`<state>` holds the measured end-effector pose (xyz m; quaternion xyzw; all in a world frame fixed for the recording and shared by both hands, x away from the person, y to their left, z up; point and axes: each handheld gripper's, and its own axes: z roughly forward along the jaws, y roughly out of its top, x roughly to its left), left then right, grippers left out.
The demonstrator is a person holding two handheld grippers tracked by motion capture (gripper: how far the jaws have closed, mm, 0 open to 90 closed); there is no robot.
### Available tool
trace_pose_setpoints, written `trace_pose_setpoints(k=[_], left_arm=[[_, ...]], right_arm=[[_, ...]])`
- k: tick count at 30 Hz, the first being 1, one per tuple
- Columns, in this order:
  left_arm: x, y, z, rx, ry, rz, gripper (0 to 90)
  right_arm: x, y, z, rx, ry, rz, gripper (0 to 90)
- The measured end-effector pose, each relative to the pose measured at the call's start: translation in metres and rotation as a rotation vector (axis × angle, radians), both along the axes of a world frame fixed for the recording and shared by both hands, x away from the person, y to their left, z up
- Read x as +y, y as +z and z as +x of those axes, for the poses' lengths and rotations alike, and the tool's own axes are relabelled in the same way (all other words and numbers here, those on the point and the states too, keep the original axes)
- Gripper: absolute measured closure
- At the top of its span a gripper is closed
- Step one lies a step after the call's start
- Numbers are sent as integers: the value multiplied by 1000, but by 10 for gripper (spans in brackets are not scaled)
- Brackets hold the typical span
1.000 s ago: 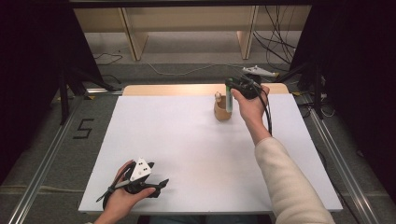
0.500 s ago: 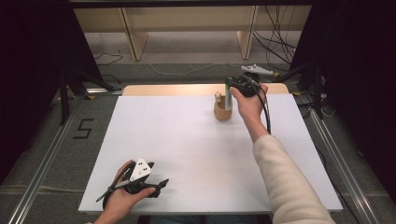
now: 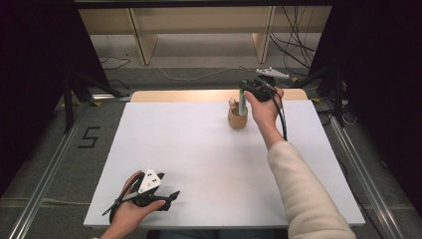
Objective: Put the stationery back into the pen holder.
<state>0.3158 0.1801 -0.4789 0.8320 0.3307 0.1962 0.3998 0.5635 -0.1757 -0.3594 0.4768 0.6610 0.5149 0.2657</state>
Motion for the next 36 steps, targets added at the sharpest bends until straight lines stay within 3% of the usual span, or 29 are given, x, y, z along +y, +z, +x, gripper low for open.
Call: trace_pose_setpoints(k=[10, 36], left_arm=[[0, 0, 0, -3, 1, 3, 203], [0, 0, 0, -6, -2, 2, 202]], right_arm=[[2, -2, 1, -17, -10, 2, 673], [7, -10, 4, -34, -13, -48, 673]])
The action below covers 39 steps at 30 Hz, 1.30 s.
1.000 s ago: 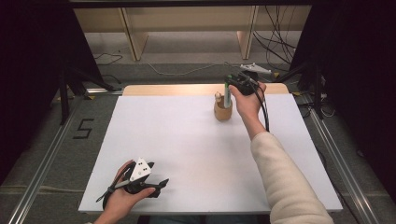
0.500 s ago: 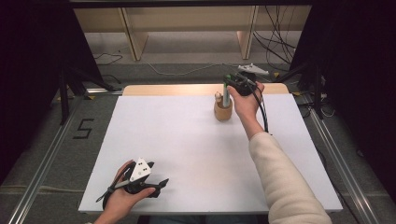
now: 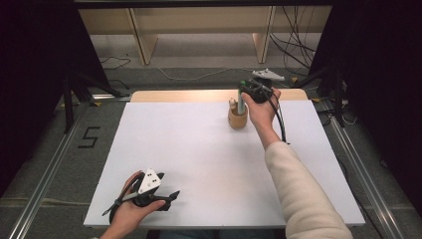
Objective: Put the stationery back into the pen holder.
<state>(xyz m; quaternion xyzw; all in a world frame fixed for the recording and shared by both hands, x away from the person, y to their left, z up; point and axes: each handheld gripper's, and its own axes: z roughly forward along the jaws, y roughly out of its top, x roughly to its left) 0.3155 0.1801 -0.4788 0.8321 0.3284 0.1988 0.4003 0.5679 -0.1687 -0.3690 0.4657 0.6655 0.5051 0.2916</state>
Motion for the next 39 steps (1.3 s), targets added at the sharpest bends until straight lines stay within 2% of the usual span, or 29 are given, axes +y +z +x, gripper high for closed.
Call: trace_pose_setpoints(k=[12, 39], left_arm=[[0, 0, 0, 1, -2, 0, 202], [-1, 0, -1, 3, -2, -2, 206]], right_arm=[[1, -4, 3, -11, 0, -10, 673], [1, -24, 2, 23, 3, -38, 673]])
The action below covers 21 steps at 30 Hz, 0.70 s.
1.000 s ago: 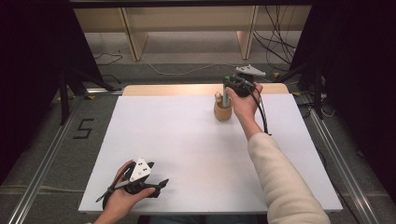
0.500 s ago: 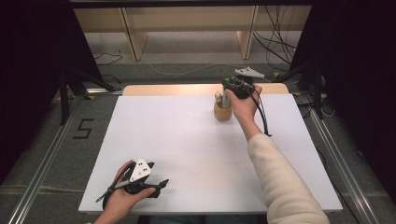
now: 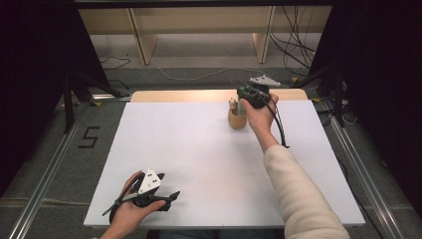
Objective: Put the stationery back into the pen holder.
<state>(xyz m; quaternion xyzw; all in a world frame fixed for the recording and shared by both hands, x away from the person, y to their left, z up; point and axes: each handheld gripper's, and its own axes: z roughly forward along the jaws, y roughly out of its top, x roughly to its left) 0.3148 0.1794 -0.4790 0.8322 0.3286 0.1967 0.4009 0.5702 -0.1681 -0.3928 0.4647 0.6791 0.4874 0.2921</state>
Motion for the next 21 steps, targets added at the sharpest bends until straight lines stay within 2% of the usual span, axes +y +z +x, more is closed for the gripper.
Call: trace_pose_setpoints(k=[21], left_arm=[[0, 0, 0, 0, -2, 0, 207]], right_arm=[[3, -13, 0, 28, 1, -33, 672]])
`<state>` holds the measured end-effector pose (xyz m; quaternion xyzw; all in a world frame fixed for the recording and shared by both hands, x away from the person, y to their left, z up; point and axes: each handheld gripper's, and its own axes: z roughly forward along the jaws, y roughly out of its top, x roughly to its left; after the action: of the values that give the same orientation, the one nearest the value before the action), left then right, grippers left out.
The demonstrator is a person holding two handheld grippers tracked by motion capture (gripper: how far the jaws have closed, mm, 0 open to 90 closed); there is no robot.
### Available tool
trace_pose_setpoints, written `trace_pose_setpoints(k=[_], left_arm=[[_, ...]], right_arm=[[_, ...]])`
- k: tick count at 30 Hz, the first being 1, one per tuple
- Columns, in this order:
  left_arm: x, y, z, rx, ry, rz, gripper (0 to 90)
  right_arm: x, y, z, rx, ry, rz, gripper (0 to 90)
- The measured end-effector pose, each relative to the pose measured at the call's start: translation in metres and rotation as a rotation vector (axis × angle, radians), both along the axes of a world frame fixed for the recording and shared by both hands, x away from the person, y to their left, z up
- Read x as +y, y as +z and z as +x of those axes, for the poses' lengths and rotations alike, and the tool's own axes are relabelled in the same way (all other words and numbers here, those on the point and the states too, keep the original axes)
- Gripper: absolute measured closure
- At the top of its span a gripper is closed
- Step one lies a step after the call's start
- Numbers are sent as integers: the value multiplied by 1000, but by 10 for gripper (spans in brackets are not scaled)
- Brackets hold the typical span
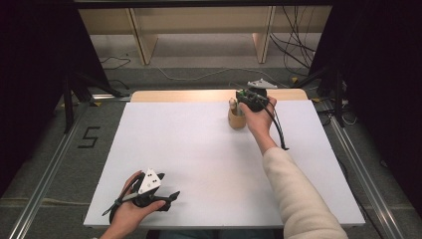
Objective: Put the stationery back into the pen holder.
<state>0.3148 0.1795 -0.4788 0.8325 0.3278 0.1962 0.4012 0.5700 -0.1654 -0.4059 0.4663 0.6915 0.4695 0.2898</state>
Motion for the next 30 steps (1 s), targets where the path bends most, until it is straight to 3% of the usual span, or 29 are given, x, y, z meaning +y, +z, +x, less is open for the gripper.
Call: trace_pose_setpoints(k=[23, 30], left_arm=[[0, 0, 0, 1, -1, -1, 207], [0, 0, 0, 0, -1, 0, 206]], right_arm=[[2, -11, 0, 30, 5, -23, 661], [1, -10, 0, 67, -11, -12, 353]])
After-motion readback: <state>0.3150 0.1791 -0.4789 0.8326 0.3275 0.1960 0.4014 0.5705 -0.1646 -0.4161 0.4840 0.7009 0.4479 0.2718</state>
